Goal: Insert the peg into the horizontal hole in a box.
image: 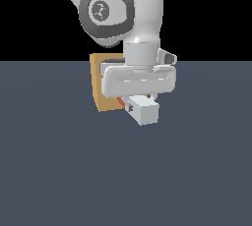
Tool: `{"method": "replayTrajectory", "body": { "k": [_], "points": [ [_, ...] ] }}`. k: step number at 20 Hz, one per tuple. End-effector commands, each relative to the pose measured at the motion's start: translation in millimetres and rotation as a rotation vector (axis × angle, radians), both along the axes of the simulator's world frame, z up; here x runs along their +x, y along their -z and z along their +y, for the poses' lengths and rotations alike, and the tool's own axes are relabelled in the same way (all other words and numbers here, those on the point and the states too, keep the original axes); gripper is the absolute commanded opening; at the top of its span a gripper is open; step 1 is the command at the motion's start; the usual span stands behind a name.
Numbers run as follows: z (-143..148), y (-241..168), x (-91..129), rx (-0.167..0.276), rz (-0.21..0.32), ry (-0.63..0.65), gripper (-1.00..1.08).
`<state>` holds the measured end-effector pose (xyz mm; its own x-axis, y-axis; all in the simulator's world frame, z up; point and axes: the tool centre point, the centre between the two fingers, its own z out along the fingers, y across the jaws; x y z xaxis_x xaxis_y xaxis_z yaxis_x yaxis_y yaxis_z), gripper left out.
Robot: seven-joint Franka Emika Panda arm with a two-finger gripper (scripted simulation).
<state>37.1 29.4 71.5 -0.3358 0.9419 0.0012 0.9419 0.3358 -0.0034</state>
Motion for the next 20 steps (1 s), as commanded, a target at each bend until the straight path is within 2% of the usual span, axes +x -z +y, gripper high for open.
{"method": "replayTrajectory", "body": {
  "k": [1, 6, 10, 20],
  "points": [
    [0, -4, 3, 0.0, -0.007, 0.0, -1.0],
    [2, -1, 0, 0.0, -0.002, 0.0, -1.0],
    [16, -1, -5, 0.0, -0.002, 0.0, -1.0],
    [91, -3, -32, 0.001, -0.006, 0.0, -1.0]
  ]
}}
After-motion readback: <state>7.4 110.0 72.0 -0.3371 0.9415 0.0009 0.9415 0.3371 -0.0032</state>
